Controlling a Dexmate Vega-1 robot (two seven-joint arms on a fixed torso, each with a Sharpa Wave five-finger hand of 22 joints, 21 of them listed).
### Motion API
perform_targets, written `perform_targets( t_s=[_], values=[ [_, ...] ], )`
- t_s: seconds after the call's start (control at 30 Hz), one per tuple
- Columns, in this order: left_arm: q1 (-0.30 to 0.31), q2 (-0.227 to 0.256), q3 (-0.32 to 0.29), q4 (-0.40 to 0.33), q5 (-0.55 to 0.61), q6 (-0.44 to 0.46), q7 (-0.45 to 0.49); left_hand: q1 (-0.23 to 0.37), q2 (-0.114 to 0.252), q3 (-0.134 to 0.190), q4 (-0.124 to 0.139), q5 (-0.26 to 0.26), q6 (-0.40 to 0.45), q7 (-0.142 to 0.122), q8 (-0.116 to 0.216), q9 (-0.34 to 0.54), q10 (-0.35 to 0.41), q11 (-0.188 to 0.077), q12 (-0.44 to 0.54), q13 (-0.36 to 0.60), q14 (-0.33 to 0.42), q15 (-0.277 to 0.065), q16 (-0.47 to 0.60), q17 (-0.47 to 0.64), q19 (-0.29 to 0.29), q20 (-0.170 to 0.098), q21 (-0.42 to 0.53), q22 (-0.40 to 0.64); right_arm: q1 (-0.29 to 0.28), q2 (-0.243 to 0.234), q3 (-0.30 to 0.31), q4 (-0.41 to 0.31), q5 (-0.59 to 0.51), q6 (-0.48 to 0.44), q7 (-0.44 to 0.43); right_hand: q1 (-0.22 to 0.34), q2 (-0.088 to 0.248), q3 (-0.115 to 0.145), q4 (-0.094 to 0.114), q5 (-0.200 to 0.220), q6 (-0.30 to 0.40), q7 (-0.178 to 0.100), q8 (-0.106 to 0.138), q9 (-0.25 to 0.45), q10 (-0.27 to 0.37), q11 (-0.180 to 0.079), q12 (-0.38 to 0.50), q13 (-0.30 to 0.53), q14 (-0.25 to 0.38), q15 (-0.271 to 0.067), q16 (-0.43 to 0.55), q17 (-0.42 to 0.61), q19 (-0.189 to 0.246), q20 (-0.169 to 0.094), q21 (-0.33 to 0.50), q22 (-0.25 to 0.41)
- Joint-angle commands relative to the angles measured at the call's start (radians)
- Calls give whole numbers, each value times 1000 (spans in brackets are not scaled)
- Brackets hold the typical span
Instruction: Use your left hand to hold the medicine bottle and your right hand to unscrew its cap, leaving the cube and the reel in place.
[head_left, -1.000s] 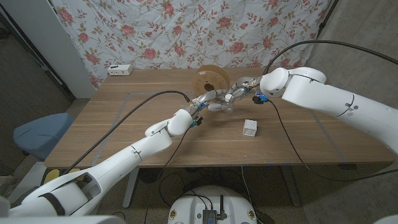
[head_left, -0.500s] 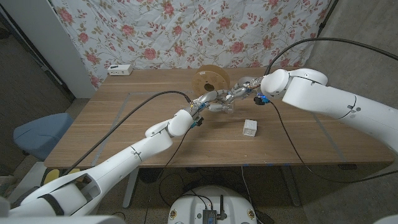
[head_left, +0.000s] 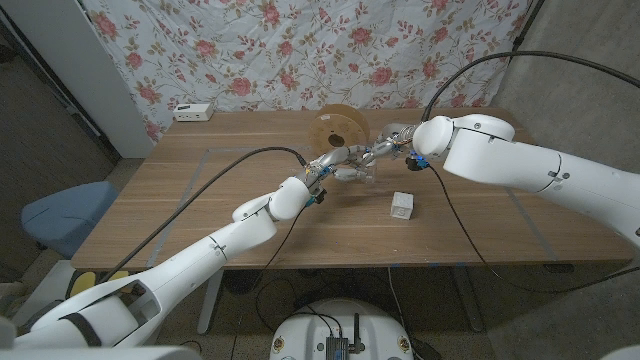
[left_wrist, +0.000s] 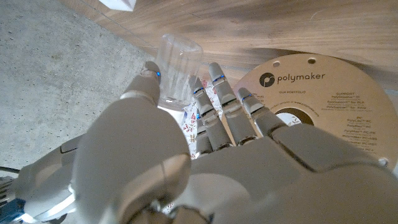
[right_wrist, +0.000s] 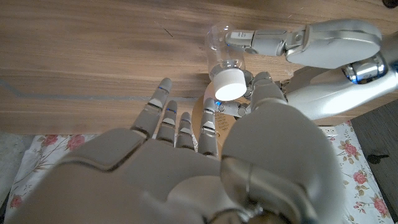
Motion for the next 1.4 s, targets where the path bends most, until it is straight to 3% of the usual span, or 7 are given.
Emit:
perform_targets(
  t_s=[0.03,0.33,0.8,1.07,1.4],
  values=[
    [-4,7,-3,3,11,1,2,0,9,10,2,4,0,-4,-2,5,8,-1,6,2,10,-97,-2,0,-8,-93,0,3,78,3,-121,-6,-61,-44,-40,-23,-5,-12,5,-1,3,14,6,5,8,19,9,2,13,24,11,0,14,28,9,5],
    [-11,1,-2,7,20,6,8,-1,10,12,2,4,0,-5,-2,5,6,-1,6,3,10,-97,-2,0,-8,-93,0,3,106,11,-153,15,-68,-50,-29,-42,-12,-21,8,-1,1,16,6,6,13,20,10,2,19,25,10,-1,15,37,6,4],
    [-24,-8,4,21,20,-5,2,1,7,14,-1,4,1,-6,-2,5,8,-1,6,3,10,-99,-2,1,-8,-94,0,3,121,30,-181,41,-73,-65,-58,-79,-23,-36,9,2,74,15,37,13,40,24,15,2,40,22,8,-5,30,35,2,4],
    [-22,-6,4,14,22,-1,2,0,6,15,0,3,0,-6,-3,5,7,1,6,3,10,-97,-2,1,-8,-93,0,3,115,29,-175,45,-70,-52,-66,-77,-17,-33,1,5,119,-2,57,18,56,23,17,2,54,17,8,-7,35,30,-1,4],
    [-12,-2,2,-3,24,13,4,-1,6,16,0,3,1,-5,-2,5,9,-1,7,3,10,-98,-2,1,-8,-94,0,3,107,34,-176,36,-76,-68,-85,-51,1,-14,-26,10,195,-29,95,31,82,21,17,2,73,3,8,-9,47,17,-3,4]
  ],
)
